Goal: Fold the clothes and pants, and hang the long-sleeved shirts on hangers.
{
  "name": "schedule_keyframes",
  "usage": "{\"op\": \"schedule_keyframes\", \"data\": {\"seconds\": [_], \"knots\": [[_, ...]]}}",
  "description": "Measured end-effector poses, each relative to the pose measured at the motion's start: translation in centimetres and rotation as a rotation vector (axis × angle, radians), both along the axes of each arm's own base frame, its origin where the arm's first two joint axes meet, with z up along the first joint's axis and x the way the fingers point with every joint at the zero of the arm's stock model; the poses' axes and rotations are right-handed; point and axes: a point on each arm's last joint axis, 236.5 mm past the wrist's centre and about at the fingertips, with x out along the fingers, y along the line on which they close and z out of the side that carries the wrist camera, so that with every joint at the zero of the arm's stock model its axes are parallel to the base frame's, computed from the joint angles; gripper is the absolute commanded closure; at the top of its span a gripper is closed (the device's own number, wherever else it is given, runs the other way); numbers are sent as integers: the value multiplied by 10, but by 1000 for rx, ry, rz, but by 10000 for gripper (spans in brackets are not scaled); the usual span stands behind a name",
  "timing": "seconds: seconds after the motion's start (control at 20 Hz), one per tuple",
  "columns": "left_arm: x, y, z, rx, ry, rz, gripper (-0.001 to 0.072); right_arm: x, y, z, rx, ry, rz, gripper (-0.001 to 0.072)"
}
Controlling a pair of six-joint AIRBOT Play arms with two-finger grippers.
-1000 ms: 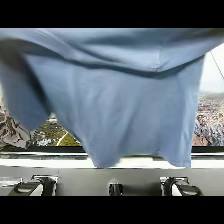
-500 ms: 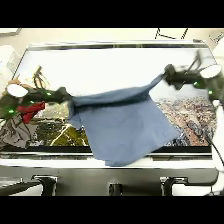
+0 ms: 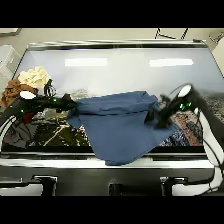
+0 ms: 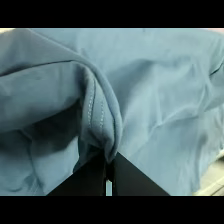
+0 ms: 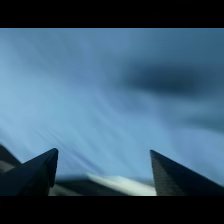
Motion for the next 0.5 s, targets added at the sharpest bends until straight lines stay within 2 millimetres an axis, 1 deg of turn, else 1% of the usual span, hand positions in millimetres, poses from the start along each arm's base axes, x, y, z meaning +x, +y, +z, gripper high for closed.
{"op": "schedule_keyframes", "data": {"seconds": [0.05, 0.15, 0.2, 0.25, 0.3, 0.4, 0.45, 0.5], "knots": [[-1, 2, 0, -3, 0, -3, 682, -31, 4, -7, -4, 54, 21, 43], [-3, 5, 0, -7, 0, -18, 682, -81, 9, -17, -7, 127, 36, 43], [-4, 6, 0, -8, -1, -23, 683, -97, 12, -22, -9, 141, 26, 43], [-4, 6, 0, -11, -1, -27, 682, -109, 16, -26, -6, 148, 1, 43], [-6, 6, 0, -12, 1, -33, 682, -116, 22, -30, 6, 149, -38, 44], [-6, 7, 0, -13, -1, -38, 682, -120, 37, -33, 46, 146, -124, 51], [-6, 7, 0, -14, -1, -40, 682, -114, 46, -34, 72, 128, -182, 181], [-6, 8, 0, -12, -4, -43, 682, -106, 50, -37, 84, 102, -229, 358]]}}
